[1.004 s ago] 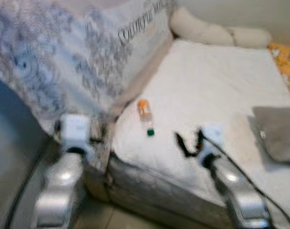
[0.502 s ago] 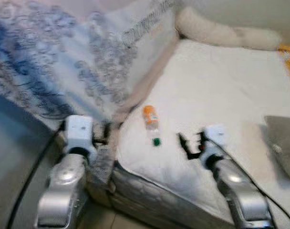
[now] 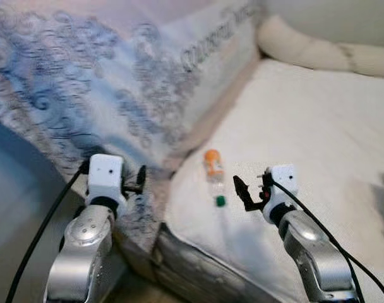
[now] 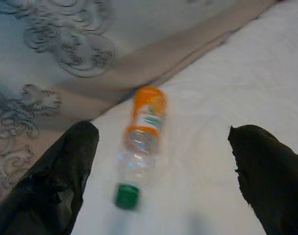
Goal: Clean up the room
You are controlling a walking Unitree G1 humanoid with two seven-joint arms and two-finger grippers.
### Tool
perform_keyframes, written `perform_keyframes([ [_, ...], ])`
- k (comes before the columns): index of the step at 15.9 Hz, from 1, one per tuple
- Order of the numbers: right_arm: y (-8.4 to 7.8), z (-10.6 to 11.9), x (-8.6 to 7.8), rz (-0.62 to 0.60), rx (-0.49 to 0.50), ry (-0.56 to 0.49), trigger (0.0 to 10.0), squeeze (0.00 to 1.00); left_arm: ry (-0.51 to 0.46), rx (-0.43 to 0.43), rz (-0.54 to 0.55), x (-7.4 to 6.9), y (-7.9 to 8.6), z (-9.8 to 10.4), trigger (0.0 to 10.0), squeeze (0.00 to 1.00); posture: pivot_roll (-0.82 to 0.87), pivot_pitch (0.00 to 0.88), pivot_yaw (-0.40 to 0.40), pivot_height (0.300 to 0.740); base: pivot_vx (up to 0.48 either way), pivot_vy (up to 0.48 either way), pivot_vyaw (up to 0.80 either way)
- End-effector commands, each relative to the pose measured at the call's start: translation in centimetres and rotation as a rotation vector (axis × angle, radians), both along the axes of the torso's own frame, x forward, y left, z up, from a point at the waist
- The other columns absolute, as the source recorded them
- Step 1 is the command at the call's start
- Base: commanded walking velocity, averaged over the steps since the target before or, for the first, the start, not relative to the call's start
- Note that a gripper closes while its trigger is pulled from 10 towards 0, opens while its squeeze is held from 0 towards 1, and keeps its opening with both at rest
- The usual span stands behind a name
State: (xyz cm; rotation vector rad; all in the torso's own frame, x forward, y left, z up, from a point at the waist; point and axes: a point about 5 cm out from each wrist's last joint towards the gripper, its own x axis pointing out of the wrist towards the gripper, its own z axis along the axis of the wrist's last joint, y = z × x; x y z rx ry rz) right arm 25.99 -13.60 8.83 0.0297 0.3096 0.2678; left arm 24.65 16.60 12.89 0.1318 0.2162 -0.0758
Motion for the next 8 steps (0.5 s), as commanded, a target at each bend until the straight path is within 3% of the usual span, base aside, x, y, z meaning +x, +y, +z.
perform_keyframes([
  [1,0.9,-0.3,0.4,0.033,-0.019,0.054,10.0,0.0,0.033,0.012,-0.012,0.1,0.4,-0.2,10.0,0.0,-0.07,0.0,0.003,0.74,0.0,0.0,0.0],
  [4,1.8,-1.7,2.0,0.083,-0.094,0.173,10.0,0.0,0.064,0.031,-0.149,0.3,-0.3,-0.3,10.0,0.0,-0.06,0.0,0.0,0.74,0.0,0.0,0.0],
  [5,2.1,-2.2,3.0,0.081,-0.128,0.199,10.0,0.78,0.071,0.059,-0.194,0.5,-0.3,-0.3,10.0,0.0,-0.06,0.0,0.0,0.74,0.0,0.0,0.0],
  [6,2.8,-2.7,4.2,0.068,-0.146,0.243,10.0,1.0,0.08,0.096,-0.254,0.7,-0.4,-0.2,10.0,0.0,-0.05,0.0,-0.003,0.74,0.0,0.0,0.0],
  [8,4.0,-3.2,6.3,0.09,-0.236,0.312,10.0,1.0,0.124,0.116,-0.446,0.5,-1.0,-0.1,10.0,0.0,-0.04,0.0,-0.015,0.74,0.0,0.0,0.0],
])
